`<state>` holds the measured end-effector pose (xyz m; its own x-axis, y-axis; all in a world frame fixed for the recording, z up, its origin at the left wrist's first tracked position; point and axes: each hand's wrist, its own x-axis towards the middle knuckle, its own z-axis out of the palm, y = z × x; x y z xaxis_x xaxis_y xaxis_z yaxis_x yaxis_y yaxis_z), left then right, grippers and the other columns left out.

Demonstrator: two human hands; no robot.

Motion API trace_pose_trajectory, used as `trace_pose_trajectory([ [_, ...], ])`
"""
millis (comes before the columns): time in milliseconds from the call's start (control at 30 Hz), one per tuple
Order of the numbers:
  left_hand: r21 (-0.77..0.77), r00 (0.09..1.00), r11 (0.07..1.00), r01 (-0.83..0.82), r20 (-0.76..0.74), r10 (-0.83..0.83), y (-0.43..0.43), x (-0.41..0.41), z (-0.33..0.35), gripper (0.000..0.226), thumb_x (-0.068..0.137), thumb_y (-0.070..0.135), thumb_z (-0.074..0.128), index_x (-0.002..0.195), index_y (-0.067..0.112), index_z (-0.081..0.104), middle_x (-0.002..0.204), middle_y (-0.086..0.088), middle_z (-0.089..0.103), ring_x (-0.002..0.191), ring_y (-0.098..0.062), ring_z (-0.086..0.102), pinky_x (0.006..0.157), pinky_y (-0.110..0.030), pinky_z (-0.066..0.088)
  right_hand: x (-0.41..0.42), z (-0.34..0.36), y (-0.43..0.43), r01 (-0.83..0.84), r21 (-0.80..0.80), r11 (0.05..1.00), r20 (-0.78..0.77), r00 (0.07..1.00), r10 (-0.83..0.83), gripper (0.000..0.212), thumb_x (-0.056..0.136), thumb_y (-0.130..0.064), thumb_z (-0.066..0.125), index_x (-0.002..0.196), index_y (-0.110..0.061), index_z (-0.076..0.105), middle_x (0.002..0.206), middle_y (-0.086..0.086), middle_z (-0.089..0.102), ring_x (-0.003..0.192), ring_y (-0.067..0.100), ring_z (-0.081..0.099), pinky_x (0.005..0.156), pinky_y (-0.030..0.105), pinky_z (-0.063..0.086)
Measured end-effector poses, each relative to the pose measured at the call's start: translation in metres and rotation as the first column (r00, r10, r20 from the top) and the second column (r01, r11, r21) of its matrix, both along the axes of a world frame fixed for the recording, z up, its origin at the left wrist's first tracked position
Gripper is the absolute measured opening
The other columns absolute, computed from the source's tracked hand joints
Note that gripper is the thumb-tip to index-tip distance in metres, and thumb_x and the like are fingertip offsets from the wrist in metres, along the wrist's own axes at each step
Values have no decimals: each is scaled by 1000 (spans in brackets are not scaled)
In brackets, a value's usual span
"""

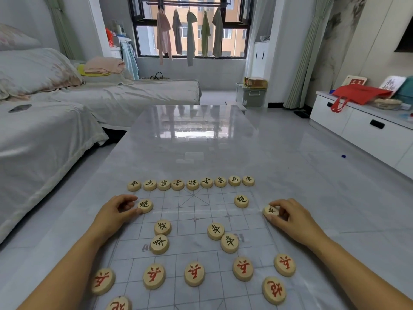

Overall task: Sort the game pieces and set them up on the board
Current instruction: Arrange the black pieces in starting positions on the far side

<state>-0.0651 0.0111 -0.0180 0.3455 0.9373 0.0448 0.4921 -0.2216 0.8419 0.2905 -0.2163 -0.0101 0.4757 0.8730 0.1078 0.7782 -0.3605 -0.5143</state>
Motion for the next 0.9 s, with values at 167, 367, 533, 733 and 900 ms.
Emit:
trace_pose_trajectory([
  [167, -24, 1000, 1000, -4, 22, 4, -2, 1, 2, 34, 79, 11, 70, 111, 12, 60, 102, -10, 58, 92, -20, 53, 70, -18, 41, 1, -3, 1, 45, 111, 993, -209, 978, -21, 23, 81, -34, 66, 102, -26, 60, 91, 1, 55, 79, 10, 52, 71, 22, 42],
  [367, -33, 1000, 999, -12, 20, 13, -2, 1, 2, 34, 79, 12, 70, 112, 12, 61, 102, -10, 60, 92, -20, 55, 71, -17, 41, -2, -6, 6, 102, 156, 982, -205, 976, -69, 30, 81, -34, 67, 109, -25, 61, 85, -7, 51, 78, 9, 51, 75, 27, 43],
  [533, -55, 999, 998, -15, 47, 17, -1, 1, 4, 33, 81, 12, 68, 112, 13, 60, 103, -10, 60, 95, -22, 56, 73, -17, 41, -8, -11, 12, 3, 73, 997, -9, 1000, -3, 37, 79, -39, 68, 113, -29, 60, 87, -11, 48, 87, 10, 49, 86, 34, 41],
  [733, -104, 999, 994, 26, -19, -28, -5, 1, 15, 50, 84, 14, 63, 130, 11, 44, 111, -10, 57, 99, -22, 54, 80, -23, 43, -9, -12, 12, 2, 82, 997, 5, 1000, -3, 37, 79, -43, 65, 113, -31, 58, 92, -7, 52, 89, 10, 51, 83, 30, 40],
  [900, 339, 957, 940, 46, -285, 55, -38, 35, 43, 45, 82, 17, 67, 124, 14, 53, 123, -7, 57, 111, -21, 53, 90, -30, 39, -9, -11, 12, 11, 56, 998, 14, 1000, -12, 40, 78, -46, 64, 114, -29, 56, 96, -7, 53, 92, 10, 51, 85, 31, 38],
])
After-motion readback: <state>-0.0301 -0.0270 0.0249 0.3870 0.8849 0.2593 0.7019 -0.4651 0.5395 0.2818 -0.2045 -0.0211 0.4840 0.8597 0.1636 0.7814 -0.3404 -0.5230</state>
